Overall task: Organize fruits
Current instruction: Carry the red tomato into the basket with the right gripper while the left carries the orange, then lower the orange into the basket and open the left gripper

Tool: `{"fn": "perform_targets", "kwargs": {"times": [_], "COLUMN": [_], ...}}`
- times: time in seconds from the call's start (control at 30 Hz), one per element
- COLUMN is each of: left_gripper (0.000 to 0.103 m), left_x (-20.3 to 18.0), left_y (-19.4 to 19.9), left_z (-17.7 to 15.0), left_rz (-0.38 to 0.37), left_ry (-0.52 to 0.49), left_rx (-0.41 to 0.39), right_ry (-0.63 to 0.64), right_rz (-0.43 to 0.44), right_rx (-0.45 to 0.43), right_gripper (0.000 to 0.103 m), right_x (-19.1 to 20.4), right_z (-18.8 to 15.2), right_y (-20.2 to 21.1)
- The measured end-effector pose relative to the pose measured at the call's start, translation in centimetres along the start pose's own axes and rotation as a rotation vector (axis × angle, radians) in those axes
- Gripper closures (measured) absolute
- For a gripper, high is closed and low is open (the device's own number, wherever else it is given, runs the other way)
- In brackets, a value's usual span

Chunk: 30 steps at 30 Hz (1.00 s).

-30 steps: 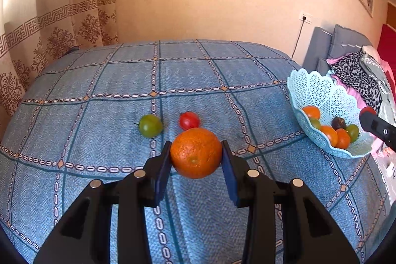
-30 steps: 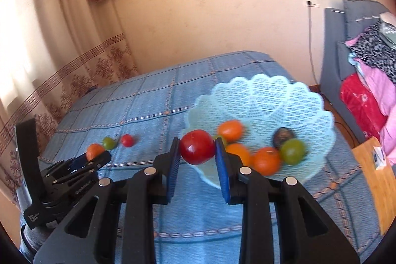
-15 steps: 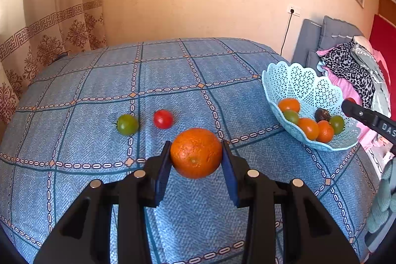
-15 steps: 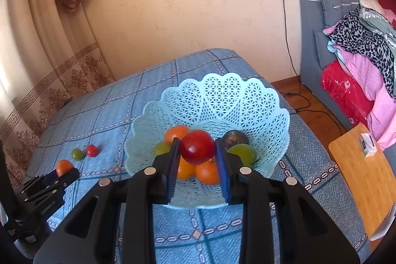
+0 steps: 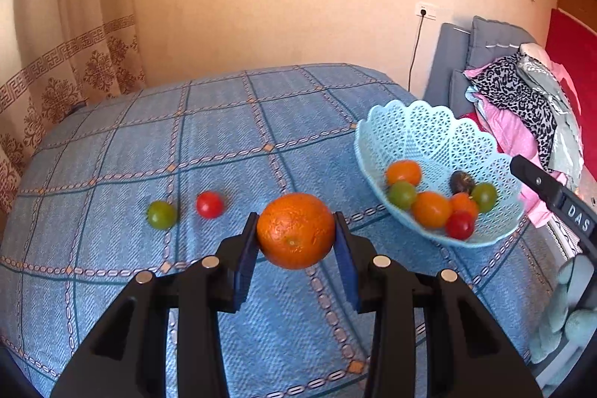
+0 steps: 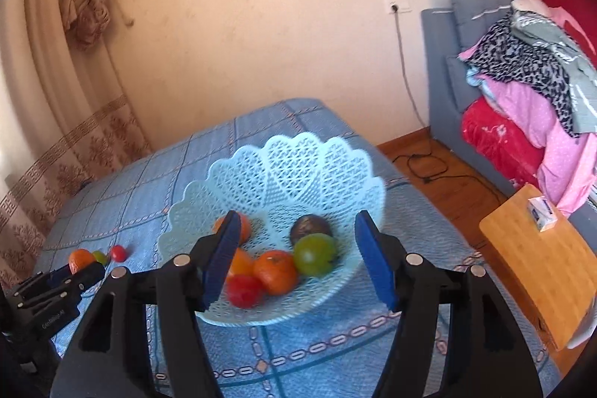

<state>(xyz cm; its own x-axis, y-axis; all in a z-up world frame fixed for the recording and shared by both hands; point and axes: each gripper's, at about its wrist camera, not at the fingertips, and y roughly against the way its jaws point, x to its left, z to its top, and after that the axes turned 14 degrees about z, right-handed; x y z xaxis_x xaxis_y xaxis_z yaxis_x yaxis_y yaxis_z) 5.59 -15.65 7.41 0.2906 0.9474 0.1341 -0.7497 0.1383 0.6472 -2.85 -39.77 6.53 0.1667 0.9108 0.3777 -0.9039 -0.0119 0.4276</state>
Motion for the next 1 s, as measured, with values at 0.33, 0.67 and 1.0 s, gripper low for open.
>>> {"fn": "perform_targets", "kwargs": {"times": [0.33, 0.67, 1.0], "left_gripper": [0.064, 0.064, 0.031], "left_x": [-5.8, -11.4, -12.2], "left_y": [0.4, -1.8, -2.5], "left_z": [2.6, 4.2, 4.5], "left_rz": [-0.097, -0.201, -0.192], "left_ry": [-0.091, -0.18, -0.172], "left_rx": [-0.03, 0.023, 0.025], "right_ry": [-0.072, -0.122, -0.154], "right_rz": [-0.04, -0.034, -0.025], "right_rx": [-0.059, -0.051, -0.039], "right_gripper": [0.038, 0.038, 0.038], "right_x": [-3.0, -5.0, -5.6], "right_z": [-0.7, -1.3, -2.0], "right_y": [1.4, 1.2, 0.6]}}
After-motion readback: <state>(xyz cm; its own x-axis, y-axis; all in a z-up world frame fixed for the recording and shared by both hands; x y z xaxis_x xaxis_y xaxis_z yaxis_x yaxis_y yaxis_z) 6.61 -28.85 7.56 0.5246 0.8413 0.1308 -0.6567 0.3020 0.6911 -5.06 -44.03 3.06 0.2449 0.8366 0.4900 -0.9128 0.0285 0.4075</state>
